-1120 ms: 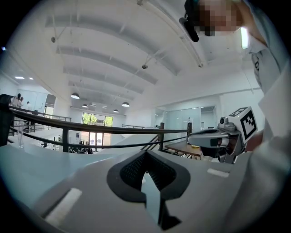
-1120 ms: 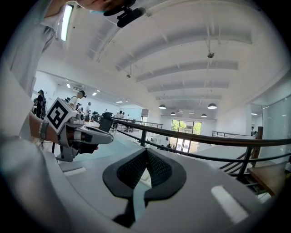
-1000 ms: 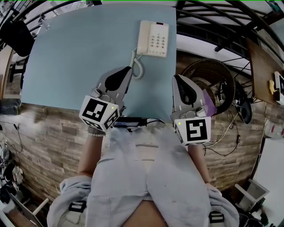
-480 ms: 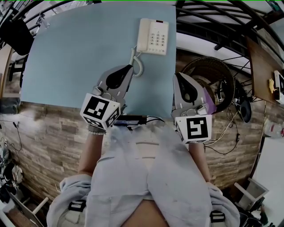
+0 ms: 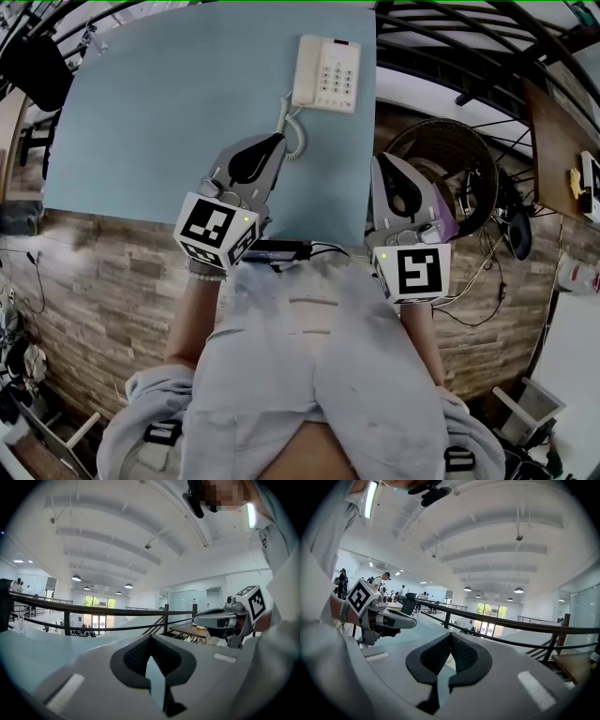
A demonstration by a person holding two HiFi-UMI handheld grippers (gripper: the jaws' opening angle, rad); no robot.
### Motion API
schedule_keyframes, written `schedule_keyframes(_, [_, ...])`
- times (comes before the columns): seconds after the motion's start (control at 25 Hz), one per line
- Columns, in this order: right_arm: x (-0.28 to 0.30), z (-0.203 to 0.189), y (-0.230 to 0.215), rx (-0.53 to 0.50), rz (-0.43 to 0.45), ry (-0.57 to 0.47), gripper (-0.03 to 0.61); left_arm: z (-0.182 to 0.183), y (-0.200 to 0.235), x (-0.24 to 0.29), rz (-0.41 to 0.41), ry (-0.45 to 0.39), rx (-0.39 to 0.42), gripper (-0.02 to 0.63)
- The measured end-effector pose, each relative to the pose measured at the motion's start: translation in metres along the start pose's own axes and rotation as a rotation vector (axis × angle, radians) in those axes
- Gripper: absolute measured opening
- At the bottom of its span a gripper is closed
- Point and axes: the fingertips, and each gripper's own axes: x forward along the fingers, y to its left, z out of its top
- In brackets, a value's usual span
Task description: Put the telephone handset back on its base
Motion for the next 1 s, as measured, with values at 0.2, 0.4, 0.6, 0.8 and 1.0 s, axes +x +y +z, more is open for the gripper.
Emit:
schedule_keyframes(0.2, [0.0011,0.0010,0.0016,-0.003,0.002,0.001,0.006,-0.0006,0.0004,-0.0004,-0.002,0.001,-0.003,0.003])
schedule_keyframes(0.4, [0.0021,0.0026,0.0046,-0.006,0.005,0.002,0.006,-0.0008,0.0016,-0.0021,-0.003,0.001,-0.006,0.003])
schedule_keyframes(0.6, [0.0006,-0.0010,0.0058,-0.004,0.001,0.007,0.006,-0.0046,0.0009,-0.0025,-0.003,0.003,-0.009,0.003])
schedule_keyframes(0.8, [0.0008,-0.0024,0.0055,-0.004,0.000,0.016,0.006,-0.0055,0.0000,-0.0008,-0.008,0.009,-0.011,0.003])
schedule_keyframes(1.0, [0.0018,-0.0033,0.0036,-0.003,0.001,0.018,0.006,-0.0066,0.0005,0.0017,-0.008,0.013,-0.013,0.003])
